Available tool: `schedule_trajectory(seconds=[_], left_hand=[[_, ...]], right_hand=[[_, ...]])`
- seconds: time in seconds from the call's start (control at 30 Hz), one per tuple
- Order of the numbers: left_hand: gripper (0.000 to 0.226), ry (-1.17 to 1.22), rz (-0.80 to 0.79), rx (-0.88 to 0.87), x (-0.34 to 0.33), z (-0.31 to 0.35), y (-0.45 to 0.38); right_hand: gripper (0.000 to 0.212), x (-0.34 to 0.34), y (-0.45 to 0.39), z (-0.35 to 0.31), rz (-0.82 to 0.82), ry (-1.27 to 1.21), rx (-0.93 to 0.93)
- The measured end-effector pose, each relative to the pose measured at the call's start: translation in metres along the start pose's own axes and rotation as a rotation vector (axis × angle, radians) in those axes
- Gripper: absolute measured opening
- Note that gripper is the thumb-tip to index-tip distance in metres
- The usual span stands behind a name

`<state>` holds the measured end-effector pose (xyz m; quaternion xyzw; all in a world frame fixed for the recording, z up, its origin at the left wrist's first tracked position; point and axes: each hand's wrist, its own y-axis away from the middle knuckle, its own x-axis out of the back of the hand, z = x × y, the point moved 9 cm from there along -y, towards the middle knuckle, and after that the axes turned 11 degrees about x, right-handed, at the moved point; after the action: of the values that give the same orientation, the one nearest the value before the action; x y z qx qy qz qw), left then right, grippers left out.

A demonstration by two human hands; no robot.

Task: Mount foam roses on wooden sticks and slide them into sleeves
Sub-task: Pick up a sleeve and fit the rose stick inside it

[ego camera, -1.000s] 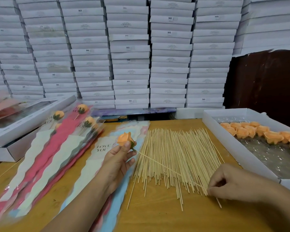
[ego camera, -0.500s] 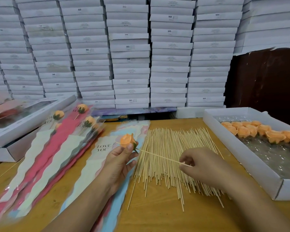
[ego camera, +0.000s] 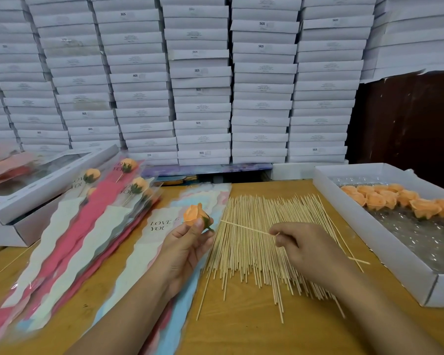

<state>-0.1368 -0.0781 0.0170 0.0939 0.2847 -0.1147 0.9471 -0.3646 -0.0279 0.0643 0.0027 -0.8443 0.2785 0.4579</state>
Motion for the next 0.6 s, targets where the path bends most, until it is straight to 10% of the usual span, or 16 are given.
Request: schedule_trajectory(seconds=[0.6], left_hand=[[0.036,0.217,0.076,0.027,0.017,0.002,-0.004]], right_hand=[[0.046,0.0,0.016,0.026,0.102,-0.138,-0.036]])
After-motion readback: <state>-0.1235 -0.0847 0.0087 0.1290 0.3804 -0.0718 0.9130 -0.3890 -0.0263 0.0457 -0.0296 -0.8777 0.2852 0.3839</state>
